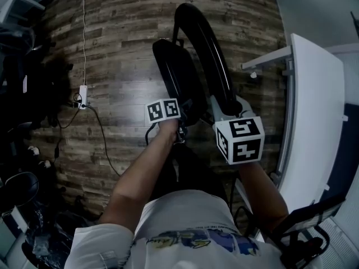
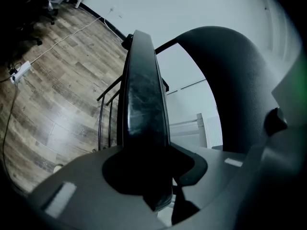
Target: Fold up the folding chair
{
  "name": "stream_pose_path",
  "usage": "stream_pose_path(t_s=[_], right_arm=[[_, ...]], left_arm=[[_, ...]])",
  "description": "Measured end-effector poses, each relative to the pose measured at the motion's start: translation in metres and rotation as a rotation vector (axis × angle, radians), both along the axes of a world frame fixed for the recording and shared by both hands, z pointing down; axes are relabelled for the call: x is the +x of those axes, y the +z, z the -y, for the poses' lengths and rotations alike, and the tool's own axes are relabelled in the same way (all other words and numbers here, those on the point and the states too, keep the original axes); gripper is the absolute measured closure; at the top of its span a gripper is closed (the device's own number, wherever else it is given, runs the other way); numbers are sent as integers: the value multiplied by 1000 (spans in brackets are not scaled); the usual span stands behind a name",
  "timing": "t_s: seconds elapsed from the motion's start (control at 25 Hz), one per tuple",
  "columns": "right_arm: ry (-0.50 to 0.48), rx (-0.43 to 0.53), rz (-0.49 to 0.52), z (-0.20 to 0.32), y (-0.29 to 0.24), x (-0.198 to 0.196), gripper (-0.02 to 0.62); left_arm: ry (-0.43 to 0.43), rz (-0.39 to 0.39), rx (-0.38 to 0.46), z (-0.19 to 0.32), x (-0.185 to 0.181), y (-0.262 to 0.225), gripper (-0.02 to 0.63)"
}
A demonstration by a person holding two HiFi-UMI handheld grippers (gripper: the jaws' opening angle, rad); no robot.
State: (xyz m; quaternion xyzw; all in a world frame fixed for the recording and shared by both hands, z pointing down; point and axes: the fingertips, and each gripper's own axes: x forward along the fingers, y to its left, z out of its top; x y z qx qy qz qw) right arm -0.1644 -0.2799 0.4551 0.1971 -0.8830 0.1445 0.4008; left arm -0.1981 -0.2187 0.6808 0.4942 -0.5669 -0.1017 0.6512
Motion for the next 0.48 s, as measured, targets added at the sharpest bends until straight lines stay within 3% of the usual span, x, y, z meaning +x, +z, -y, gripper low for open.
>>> stream_pose_path(t_s=[0.48], right_arm=[[11,33,-10,-19,-3,-13,520]], left_arm=[[12,19,-68,11,8,-4,479]])
